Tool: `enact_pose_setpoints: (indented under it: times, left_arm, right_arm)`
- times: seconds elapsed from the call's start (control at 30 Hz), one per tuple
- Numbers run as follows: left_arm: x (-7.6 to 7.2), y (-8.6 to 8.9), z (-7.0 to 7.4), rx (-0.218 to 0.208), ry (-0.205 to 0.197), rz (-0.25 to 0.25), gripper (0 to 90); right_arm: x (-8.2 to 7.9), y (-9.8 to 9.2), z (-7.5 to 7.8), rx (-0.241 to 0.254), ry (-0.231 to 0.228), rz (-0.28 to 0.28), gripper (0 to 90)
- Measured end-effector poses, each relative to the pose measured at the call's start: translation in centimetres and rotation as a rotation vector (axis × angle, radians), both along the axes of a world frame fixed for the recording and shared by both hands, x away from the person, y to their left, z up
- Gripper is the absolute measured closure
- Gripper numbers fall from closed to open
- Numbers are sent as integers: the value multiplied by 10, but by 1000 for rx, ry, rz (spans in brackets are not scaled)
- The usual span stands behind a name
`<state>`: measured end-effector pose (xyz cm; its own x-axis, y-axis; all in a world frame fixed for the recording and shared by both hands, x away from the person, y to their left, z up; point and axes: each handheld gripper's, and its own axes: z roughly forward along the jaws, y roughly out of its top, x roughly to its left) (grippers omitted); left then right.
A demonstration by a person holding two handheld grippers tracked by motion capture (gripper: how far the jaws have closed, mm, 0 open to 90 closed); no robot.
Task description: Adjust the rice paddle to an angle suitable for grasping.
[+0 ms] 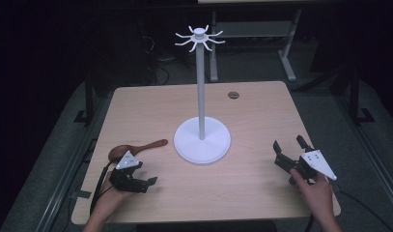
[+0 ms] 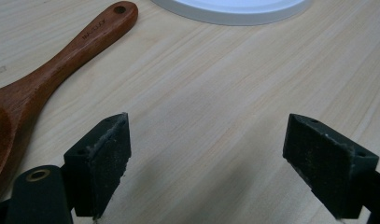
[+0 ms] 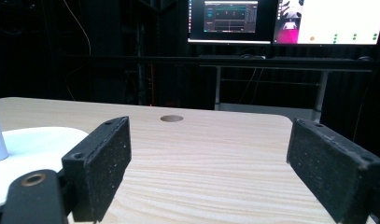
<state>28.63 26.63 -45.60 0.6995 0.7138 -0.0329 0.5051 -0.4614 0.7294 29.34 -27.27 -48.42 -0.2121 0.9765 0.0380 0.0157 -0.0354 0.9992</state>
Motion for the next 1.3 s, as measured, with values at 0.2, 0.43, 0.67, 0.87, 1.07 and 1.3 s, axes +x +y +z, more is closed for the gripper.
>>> enact_pose_setpoints:
  times: [0.2,0.43,0.67,0.87,1.07,1.3]
  left_arm:
    - [1,-1,4,-10,-10,8,147]
    - [5,-3,11,8,-31,11,148]
    - [13,-1,19,24,-45,18,147]
    - [21,6,27,15,-49,31,148]
    - [28,12,31,-10,-63,56,148]
    - [39,19,36,-3,-71,78,149]
  right_arm:
    - [0,0,0,2,0,-2,130]
    - [0,0,0,-2,-3,2,130]
    - [0,0,0,3,4,4,131]
    - [0,0,0,0,0,-3,130]
    - [0,0,0,-1,0,-6,131]
    - [0,0,0,-1,0,-8,131]
